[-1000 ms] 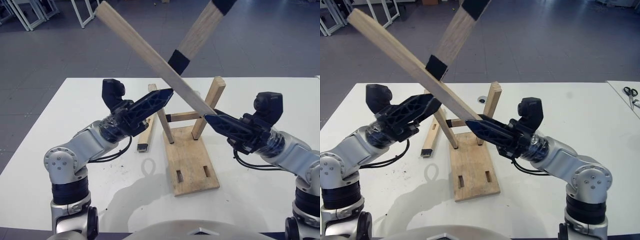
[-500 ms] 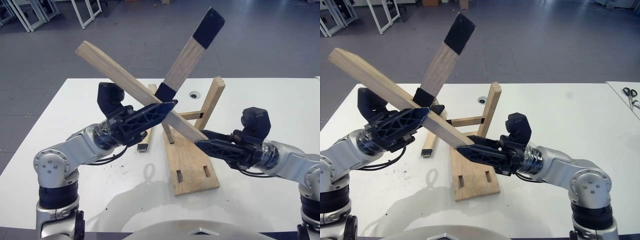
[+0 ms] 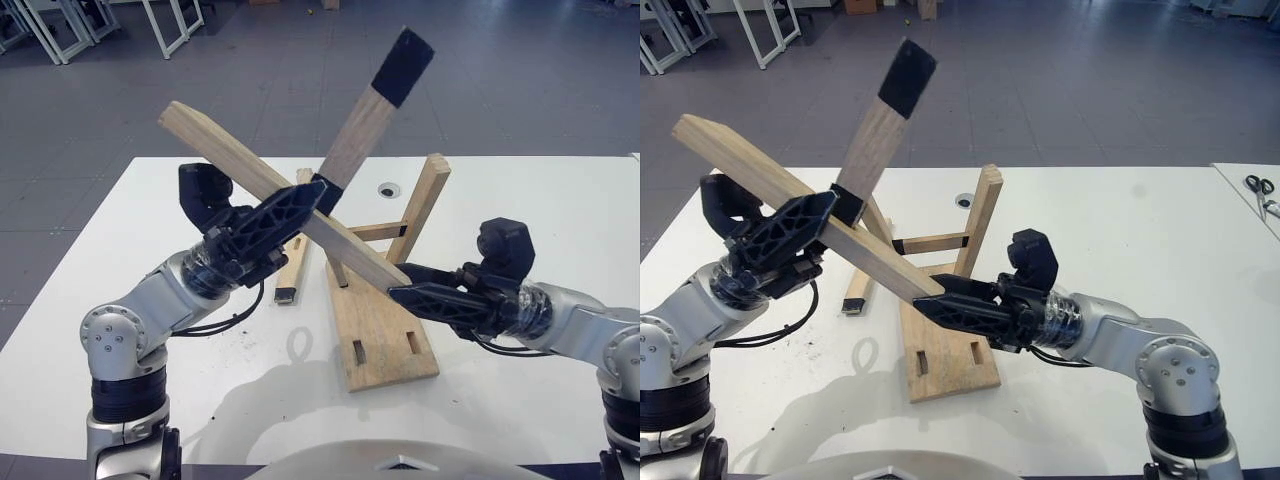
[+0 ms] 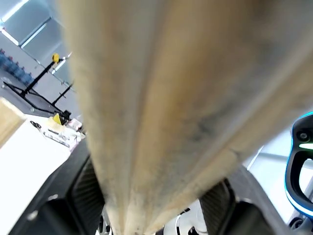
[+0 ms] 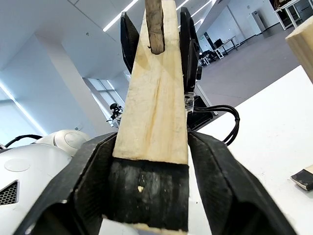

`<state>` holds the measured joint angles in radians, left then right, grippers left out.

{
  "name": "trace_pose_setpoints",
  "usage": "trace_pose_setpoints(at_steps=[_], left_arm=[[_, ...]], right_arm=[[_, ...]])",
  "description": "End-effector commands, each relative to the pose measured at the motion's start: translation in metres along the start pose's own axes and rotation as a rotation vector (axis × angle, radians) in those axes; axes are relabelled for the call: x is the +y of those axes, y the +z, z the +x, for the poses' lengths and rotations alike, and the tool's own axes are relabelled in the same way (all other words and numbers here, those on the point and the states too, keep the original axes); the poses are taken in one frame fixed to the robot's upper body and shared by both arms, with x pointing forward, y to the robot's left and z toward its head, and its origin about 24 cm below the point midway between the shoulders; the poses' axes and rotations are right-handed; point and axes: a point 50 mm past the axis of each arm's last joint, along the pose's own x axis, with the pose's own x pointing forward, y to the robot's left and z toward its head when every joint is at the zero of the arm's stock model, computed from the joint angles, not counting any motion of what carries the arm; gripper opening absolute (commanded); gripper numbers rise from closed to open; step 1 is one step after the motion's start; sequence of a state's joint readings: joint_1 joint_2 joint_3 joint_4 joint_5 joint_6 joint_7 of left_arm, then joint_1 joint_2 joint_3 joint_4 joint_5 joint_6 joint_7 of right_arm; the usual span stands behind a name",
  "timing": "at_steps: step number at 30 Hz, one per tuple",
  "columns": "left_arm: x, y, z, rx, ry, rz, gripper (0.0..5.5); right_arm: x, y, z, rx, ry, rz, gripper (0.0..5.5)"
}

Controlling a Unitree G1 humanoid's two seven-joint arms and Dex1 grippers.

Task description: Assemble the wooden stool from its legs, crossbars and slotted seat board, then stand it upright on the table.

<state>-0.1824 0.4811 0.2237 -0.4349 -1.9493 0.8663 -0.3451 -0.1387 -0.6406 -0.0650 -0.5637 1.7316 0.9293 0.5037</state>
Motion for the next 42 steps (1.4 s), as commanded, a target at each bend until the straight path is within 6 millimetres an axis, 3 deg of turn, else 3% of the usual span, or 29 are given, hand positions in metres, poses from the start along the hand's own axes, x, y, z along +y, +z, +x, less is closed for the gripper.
trace_pose_setpoints(at_steps=[1,5,8,11,13,17,23,35,39,42], left_arm=[[-0.004,0.011,-0.013,-0.019,0.037,0.042,2.17],[-0.012,0.022,-0.026,0.022,0.128,0.132,2.04],[-0.004,-0.014,-0.030,0.312,0.296,0.272,2.04],[0.015,-0.046,-0.032,0.414,0.361,0.328,2.04],[0.028,-0.054,-0.033,0.440,0.382,0.402,2.04],[0.038,-0.055,-0.034,0.475,0.338,0.496,2.04],[0.040,-0.058,-0.045,0.547,0.284,0.484,2.04],[0.055,-0.070,-0.056,0.629,0.282,0.491,2.04],[0.064,-0.072,-0.064,0.771,0.283,0.601,2.04],[0.069,-0.065,-0.064,0.773,0.304,0.677,2.04]], right_arm=[[-0.002,0.019,-0.024,-0.029,-0.121,-0.048,3.35],[-0.006,0.029,-0.051,0.005,-0.290,-0.116,4.09],[-0.019,0.011,-0.064,0.089,-0.419,-0.107,4.14],[-0.031,-0.009,-0.066,0.143,-0.475,-0.082,4.14],[-0.035,-0.017,-0.067,0.165,-0.490,-0.074,4.14],[-0.039,-0.023,-0.070,0.195,-0.501,-0.072,4.14],[-0.041,-0.030,-0.078,0.227,-0.524,-0.055,4.14],[-0.040,-0.036,-0.076,0.250,-0.508,-0.049,4.14],[-0.037,-0.040,-0.075,0.277,-0.489,-0.040,4.14],[-0.033,-0.050,-0.076,0.345,-0.480,-0.024,4.14]])
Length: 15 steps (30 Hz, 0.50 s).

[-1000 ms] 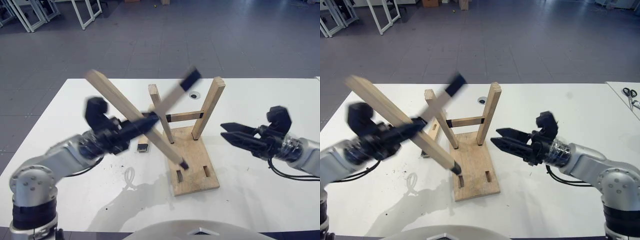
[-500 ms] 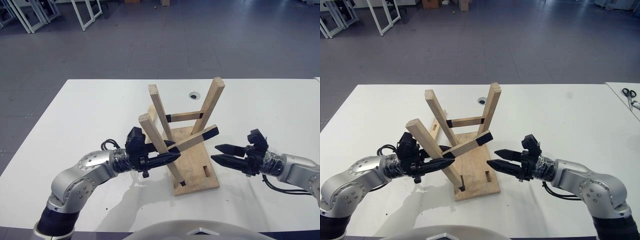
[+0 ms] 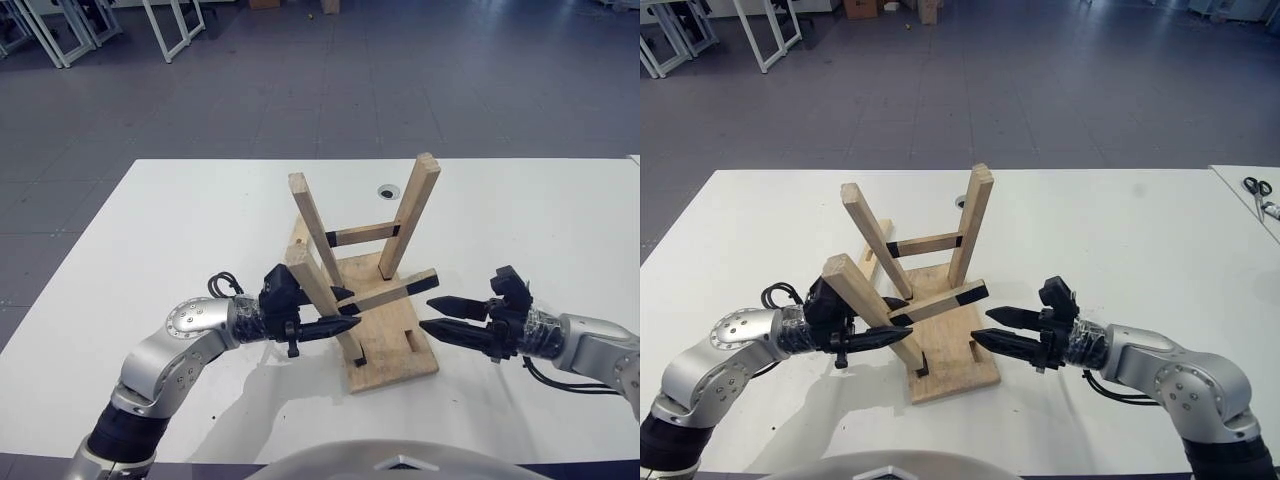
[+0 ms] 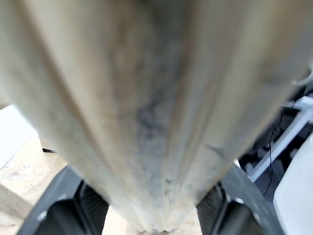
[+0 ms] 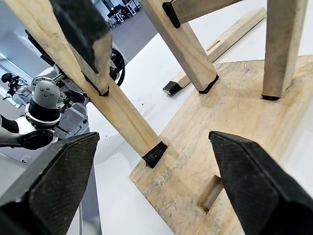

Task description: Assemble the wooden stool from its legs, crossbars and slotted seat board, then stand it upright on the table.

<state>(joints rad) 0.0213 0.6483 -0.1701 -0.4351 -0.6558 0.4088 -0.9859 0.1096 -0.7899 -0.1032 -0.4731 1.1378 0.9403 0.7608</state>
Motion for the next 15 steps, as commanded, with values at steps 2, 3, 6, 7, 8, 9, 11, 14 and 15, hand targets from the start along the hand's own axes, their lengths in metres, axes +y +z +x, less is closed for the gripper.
trace_pose_setpoints(at_steps=[2,3,6,7,8,9,11,14,15], left_arm=[[0.016,-0.014,-0.011,0.131,0.122,0.049,2.04],[0.018,-0.018,-0.011,0.164,0.139,0.076,2.04],[0.017,-0.031,-0.010,0.251,0.180,0.144,2.04],[0.015,-0.037,-0.010,0.292,0.186,0.167,2.04],[0.011,-0.044,-0.009,0.335,0.174,0.177,2.04],[0.007,-0.053,-0.009,0.383,0.159,0.181,2.04],[0.000,-0.079,-0.014,0.516,0.104,0.141,2.04],[-0.001,-0.099,-0.019,0.601,0.050,0.056,2.04],[0.002,-0.101,-0.019,0.604,0.040,0.039,2.04]], right_arm=[[0.005,-0.020,0.000,0.131,-0.002,-0.009,4.14],[0.003,-0.027,0.000,0.161,-0.019,-0.006,4.14],[-0.004,-0.043,-0.004,0.233,-0.084,-0.003,4.14],[-0.006,-0.048,-0.005,0.255,-0.106,-0.010,4.14],[-0.008,-0.050,-0.006,0.266,-0.126,-0.015,4.14],[-0.010,-0.052,-0.005,0.266,-0.146,-0.017,4.14],[-0.012,-0.051,-0.002,0.243,-0.172,-0.023,4.14],[-0.012,-0.048,0.004,0.222,-0.174,-0.031,4.14],[-0.012,-0.047,0.006,0.216,-0.174,-0.034,4.14]])
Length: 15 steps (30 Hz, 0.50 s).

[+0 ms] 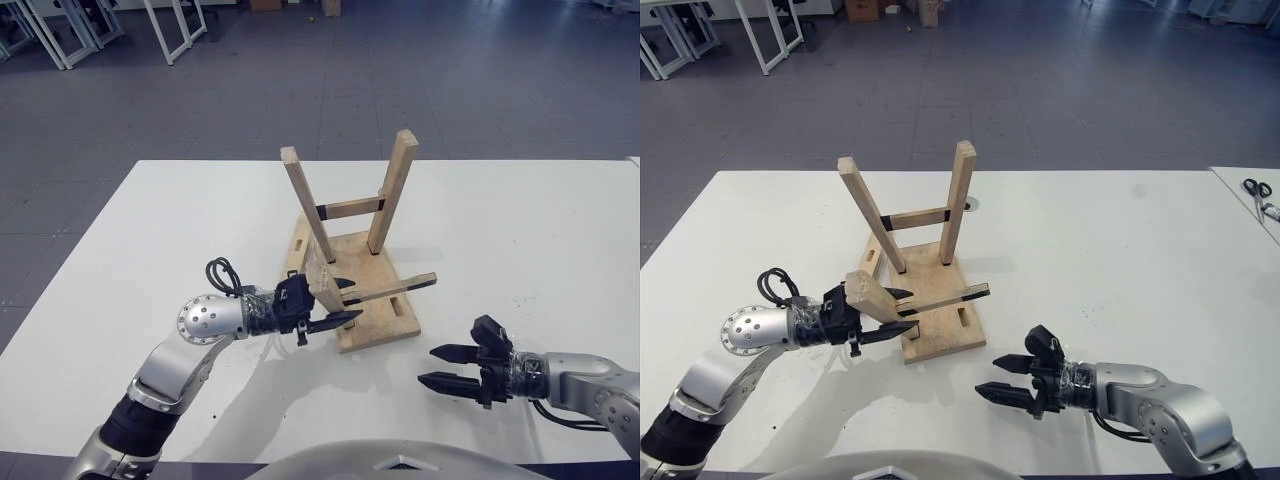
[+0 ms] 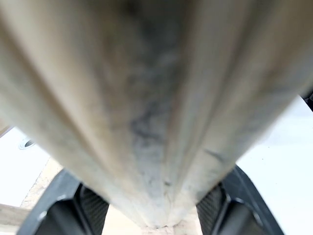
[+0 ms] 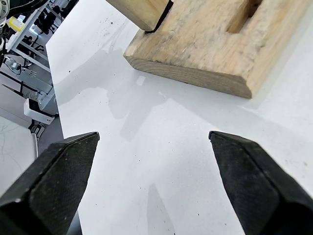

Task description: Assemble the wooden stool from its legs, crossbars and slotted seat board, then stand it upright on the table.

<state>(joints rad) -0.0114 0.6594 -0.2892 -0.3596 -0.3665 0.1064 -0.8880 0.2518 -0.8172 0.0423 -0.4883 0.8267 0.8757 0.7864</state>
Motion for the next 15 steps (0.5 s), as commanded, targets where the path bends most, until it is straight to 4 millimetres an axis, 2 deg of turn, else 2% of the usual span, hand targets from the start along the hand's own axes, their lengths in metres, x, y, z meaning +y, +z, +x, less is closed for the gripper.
trace_pose_setpoints(at_steps=[1,4,9,15], left_arm=[[-0.033,-0.093,-0.024,0.516,-0.166,-0.231,2.04],[-0.023,-0.096,-0.028,0.535,-0.188,-0.164,2.04],[0.014,-0.072,-0.030,0.474,-0.173,-0.056,2.04],[0.025,-0.057,-0.020,0.423,-0.168,-0.015,2.04]], right_arm=[[-0.002,0.010,0.007,-0.032,-0.034,-0.029,4.14],[-0.002,0.015,0.009,-0.055,-0.040,-0.030,4.14],[-0.005,0.014,0.016,-0.035,-0.075,-0.051,4.14],[-0.004,0.015,0.023,-0.040,-0.083,-0.060,4.14]])
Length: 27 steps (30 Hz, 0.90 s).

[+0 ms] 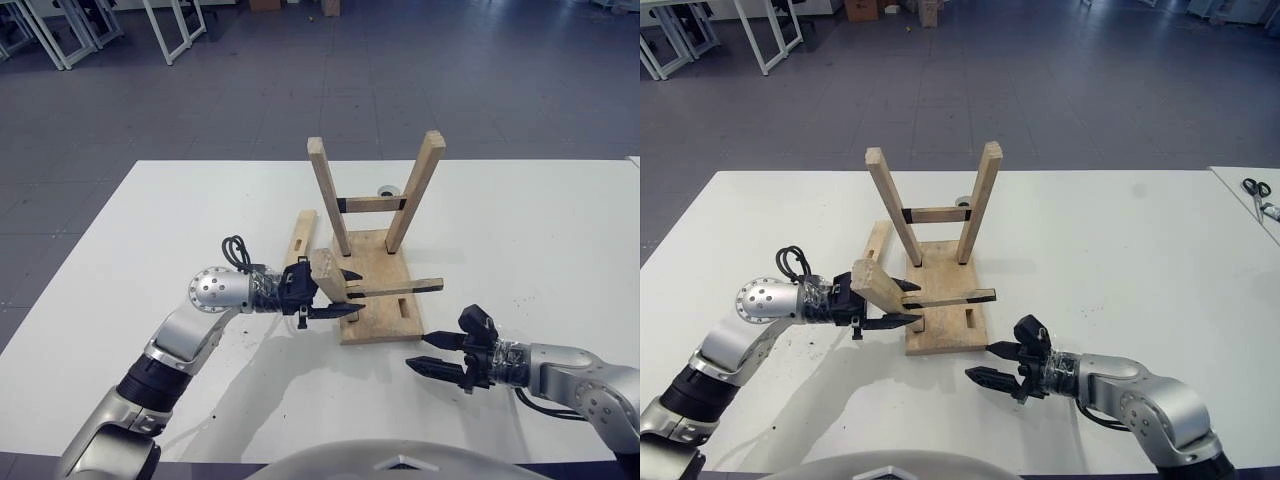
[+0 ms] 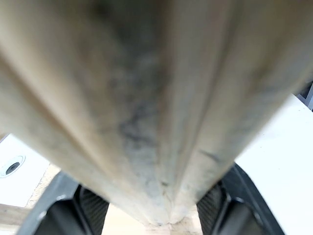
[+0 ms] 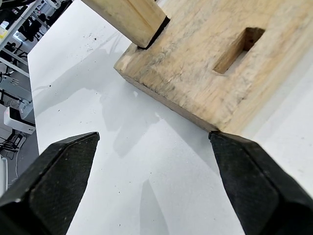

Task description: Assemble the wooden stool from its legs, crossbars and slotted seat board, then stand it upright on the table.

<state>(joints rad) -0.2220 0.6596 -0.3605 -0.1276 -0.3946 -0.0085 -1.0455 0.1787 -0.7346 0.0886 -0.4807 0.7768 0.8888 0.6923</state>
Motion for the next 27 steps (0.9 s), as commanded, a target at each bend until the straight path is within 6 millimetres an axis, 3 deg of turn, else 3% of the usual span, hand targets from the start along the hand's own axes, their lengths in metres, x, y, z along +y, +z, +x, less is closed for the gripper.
trace_pose_setpoints(at_steps=[1,2,7,12,16,18,22,27], left_arm=[[-0.011,-0.053,-0.027,0.402,-0.016,-0.116,2.04],[-0.006,-0.049,-0.025,0.373,0.015,-0.105,2.42],[0.020,-0.035,-0.026,0.321,0.145,-0.030,3.23],[0.014,-0.032,-0.054,0.390,0.153,-0.089,4.10],[0.014,-0.029,-0.081,0.429,0.520,-0.183,4.41],[0.009,-0.026,-0.076,0.357,0.716,-0.329,4.41],[-0.009,-0.023,-0.046,0.266,0.846,-0.542,4.41],[0.005,-0.040,-0.040,0.383,1.046,-0.498,4.41]], right_arm=[[0.000,0.004,0.007,-0.007,-0.024,-0.023,4.14],[0.001,0.003,0.008,-0.006,-0.023,-0.022,4.14],[0.005,-0.001,0.011,-0.002,-0.012,-0.014,4.14],[0.002,-0.004,0.001,0.016,-0.024,-0.015,4.14],[-0.013,-0.002,-0.026,0.047,-0.094,-0.032,4.14],[-0.023,0.000,-0.032,0.051,-0.154,-0.042,4.14],[-0.021,-0.001,-0.025,0.046,-0.155,-0.043,4.14],[-0.017,-0.002,-0.018,0.033,-0.142,-0.033,4.14]])
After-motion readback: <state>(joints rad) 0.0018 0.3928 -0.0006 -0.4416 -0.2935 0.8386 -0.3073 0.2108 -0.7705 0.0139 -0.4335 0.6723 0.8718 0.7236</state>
